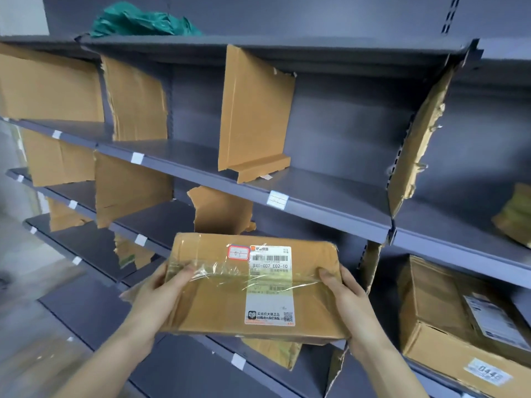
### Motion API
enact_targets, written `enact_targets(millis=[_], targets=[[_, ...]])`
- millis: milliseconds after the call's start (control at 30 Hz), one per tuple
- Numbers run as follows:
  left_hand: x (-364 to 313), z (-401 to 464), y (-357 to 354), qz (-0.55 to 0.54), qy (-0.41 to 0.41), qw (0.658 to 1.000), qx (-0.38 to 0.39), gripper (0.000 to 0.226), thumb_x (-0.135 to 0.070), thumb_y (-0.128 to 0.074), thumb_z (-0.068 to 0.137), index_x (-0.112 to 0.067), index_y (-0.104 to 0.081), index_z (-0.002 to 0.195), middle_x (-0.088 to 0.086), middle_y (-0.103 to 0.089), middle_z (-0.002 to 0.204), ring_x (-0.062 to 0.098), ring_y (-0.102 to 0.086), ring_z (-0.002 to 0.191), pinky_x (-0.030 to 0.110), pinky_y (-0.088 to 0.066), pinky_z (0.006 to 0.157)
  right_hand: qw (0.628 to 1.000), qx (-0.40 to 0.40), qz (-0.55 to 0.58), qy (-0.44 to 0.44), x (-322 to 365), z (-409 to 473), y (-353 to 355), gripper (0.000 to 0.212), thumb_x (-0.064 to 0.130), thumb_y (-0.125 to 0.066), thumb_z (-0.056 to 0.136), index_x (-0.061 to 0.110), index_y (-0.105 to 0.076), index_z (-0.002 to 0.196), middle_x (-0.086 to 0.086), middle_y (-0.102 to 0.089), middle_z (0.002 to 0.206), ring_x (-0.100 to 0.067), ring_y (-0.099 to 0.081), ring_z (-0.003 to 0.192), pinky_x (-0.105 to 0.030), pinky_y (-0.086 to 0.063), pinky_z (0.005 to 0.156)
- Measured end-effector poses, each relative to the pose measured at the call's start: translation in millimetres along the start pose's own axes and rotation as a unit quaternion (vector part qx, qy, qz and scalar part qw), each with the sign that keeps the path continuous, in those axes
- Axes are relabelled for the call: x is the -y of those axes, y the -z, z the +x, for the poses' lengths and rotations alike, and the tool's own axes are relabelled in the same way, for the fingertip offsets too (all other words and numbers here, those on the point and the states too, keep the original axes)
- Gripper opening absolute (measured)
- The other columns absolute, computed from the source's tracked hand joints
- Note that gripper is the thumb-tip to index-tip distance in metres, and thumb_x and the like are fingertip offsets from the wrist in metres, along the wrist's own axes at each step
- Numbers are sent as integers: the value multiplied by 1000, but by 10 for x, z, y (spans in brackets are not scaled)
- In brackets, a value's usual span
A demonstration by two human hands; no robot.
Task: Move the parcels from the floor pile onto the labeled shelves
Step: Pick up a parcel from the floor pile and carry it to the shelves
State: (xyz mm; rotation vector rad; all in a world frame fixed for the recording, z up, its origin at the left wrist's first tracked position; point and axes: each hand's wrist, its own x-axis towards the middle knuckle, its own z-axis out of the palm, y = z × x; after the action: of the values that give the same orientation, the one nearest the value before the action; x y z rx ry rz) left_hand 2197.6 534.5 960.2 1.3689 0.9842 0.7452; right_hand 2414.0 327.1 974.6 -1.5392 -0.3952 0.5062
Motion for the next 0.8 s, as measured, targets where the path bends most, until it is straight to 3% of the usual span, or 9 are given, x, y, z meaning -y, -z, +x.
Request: enact_targets(millis=[133, 300, 400, 500, 567, 633, 733, 800], targets=[[-57, 173, -207, 11, 6, 999, 39, 41, -58, -69, 81, -44, -60, 118, -6, -65, 117, 23, -59, 110, 41, -45, 90, 998, -63, 4, -11, -52, 14, 83, 29, 39, -69, 92, 42, -67, 122, 6, -74, 111, -20, -71, 97, -41, -59, 86], [-165, 383, -279, 27, -3, 994, 107, 50, -59, -67, 81, -45, -56, 128, -12, -63, 112, 14, -56, 103, 37, -40, 90, 993, -115, 6, -23, -41, -74, 69, 18, 35, -66, 95, 42, -67, 112, 6, -71, 108, -19, -68, 95, -34, -53, 72], [-232, 458, -238, 24, -4, 990, 141, 50, -57, -67, 83, -44, -55, 130, -14, -63, 106, 6, -56, 91, 34, -40, 82, 989, -149, 4, -23, -26, -189, 12, 24, 35, -69, 93, 38, -69, 116, 1, -74, 109, -24, -71, 99, -40, -57, 82], [-303, 476, -160, 17, -13, 985, 173, 45, -55, -67, 84, -47, -55, 127, -15, -64, 106, 3, -57, 89, 28, -41, 69, 984, -178, -1, -15, -33, -342, -80, 34, 39, -73, 88, 37, -69, 122, -1, -75, 115, -25, -71, 103, -47, -56, 97], [-342, 492, -99, 17, -19, 980, 198, 37, -50, -67, 87, -50, -55, 121, -21, -63, 103, 0, -56, 88, 24, -40, 64, 981, -193, -6, -8, -42, -455, -111, 41, 44, -75, 86, 38, -67, 125, 0, -75, 116, -24, -71, 103, -48, -55, 100], [-392, 489, -47, 14, -26, 976, 215, 35, -49, -69, 85, -50, -56, 118, -20, -64, 108, 0, -58, 93, 26, -44, 73, 978, -208, -5, -7, 2, -556, -147, 50, 48, -77, 82, 37, -65, 129, -1, -76, 116, -23, -72, 100, -44, -56, 96], [-461, 458, 98, 37, -33, 967, 251, 64, -69, -72, 67, -52, -55, 126, -16, -65, 121, 13, -61, 112, 42, -45, 102, 971, -239, 6, 0, 152, -745, -157, 67, 56, -81, 71, 39, -62, 134, -3, -74, 118, -26, -72, 103, -48, -56, 97], [-629, 489, 140, 49, -35, 958, 282, 56, -67, -70, 71, -54, -56, 123, -18, -67, 117, 13, -63, 109, 42, -47, 100, 966, -256, 3, 21, 293, -869, -149, 81, 64, -81, 57, 44, -61, 133, 0, -74, 120, -27, -72, 106, -52, -55, 100]])
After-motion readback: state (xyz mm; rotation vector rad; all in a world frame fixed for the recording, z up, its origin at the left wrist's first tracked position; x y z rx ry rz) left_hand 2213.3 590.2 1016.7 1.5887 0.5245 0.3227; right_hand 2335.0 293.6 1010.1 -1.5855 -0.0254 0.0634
